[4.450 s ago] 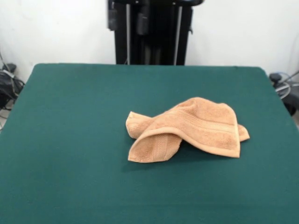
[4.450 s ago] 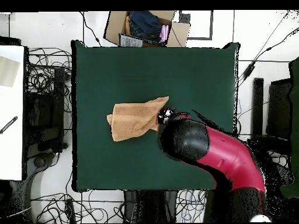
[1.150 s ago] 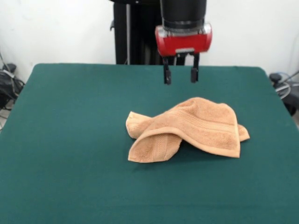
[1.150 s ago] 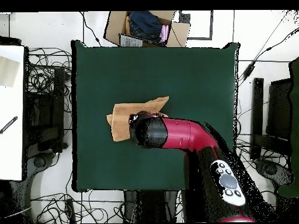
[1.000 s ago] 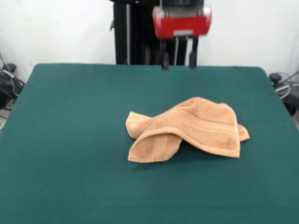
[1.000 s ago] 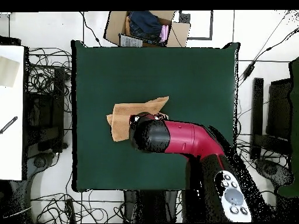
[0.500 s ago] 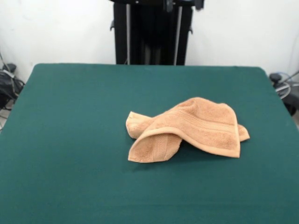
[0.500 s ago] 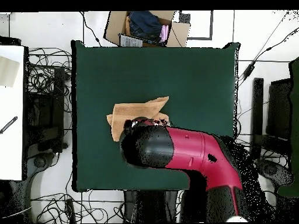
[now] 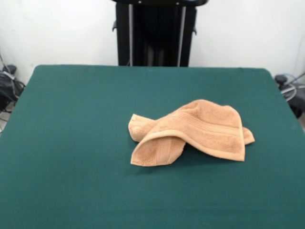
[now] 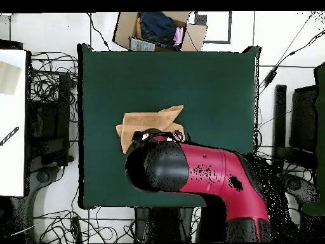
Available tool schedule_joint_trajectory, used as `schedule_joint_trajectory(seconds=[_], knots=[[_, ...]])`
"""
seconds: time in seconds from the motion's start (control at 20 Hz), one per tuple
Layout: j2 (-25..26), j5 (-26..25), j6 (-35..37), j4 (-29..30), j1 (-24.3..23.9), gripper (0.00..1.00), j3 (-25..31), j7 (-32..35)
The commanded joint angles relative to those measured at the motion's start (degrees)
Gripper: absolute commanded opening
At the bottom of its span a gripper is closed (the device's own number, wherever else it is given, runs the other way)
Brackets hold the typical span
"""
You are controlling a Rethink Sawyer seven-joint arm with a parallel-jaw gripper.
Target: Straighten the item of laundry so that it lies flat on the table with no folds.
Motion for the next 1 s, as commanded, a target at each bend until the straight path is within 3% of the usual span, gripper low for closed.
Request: schedule_joint_trajectory(seconds=[0.05, 0.3, 0.6, 1.0], knots=[[2.3, 1.0, -4.6, 8.7, -0.5, 1.0, 1.0, 2.0], [5.8, 0.2, -8.6, 8.4, 0.5, 1.0, 0.7, 5.6], [14.6, -4.1, -17.7, 6.2, 0.3, 1.0, -0.4, 7.0], [17.5, -8.1, -12.8, -0.2, -6.1, 1.0, -0.1, -1.4]])
